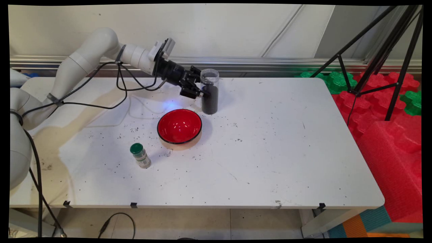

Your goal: Pour the black seasoning powder in the red bowl

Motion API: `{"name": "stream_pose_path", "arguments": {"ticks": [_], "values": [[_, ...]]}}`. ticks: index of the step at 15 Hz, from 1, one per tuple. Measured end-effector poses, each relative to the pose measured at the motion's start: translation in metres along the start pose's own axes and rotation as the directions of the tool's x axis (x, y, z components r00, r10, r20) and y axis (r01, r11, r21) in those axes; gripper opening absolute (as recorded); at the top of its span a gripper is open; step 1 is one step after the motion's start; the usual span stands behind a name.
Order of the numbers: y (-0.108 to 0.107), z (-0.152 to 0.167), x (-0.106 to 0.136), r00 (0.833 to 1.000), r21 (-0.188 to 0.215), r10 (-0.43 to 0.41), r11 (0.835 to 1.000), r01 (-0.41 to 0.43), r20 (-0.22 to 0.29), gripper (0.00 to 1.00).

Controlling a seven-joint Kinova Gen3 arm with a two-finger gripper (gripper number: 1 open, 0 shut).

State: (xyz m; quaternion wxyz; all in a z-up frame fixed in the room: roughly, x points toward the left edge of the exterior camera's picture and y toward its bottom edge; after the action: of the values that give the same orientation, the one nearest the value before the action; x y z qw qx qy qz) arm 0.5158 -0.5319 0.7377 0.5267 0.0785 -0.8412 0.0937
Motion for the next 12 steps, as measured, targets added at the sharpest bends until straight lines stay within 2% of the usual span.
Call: {"name": "stream_pose_path", "arguments": {"ticks": [6,12], "values": [[-0.001,-0.004,0.006,1.000,0.014,-0.001,1.000,0.001,-0.007,0.00],[0.002,-0.022,0.017,1.000,0.050,-0.006,0.999,0.007,-0.015,0.00]]}}
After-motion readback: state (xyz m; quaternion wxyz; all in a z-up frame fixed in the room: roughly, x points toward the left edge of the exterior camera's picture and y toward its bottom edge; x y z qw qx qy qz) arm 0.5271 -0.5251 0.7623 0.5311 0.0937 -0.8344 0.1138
